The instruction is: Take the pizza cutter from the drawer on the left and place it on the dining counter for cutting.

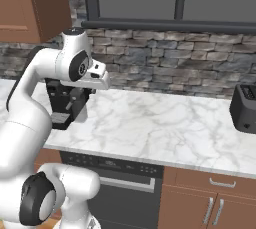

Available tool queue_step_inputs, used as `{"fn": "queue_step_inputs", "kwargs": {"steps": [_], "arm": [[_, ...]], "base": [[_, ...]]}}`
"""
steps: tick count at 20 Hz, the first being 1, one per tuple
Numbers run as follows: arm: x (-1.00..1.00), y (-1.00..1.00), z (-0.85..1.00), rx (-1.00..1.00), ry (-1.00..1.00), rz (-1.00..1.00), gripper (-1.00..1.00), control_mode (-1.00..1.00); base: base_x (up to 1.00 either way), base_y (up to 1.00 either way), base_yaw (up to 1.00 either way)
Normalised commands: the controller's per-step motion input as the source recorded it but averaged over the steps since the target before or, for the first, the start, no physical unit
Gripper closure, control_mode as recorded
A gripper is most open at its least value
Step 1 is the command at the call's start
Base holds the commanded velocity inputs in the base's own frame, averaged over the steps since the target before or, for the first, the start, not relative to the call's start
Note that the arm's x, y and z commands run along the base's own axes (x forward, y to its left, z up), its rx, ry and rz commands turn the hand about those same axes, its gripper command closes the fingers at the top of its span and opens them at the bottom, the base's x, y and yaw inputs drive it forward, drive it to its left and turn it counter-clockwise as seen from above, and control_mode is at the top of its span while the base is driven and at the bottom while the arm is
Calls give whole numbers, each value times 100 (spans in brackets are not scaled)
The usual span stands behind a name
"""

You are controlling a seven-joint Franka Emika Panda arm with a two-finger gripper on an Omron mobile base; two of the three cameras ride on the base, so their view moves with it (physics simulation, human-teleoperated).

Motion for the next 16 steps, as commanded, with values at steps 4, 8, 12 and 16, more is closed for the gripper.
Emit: {"fn": "queue_step_inputs", "kwargs": {"steps": [4,8,12,16], "arm": [[-5,2,0,0,0,0,-100,-100],[-54,46,0,0,0,0,-100,-100],[-85,89,-1,-5,0,5,-100,-100],[-70,98,-5,-9,0,10,-100,-100]], "base": [[0,0,0],[0,0,0],[0,0,0],[0,0,0]]}}
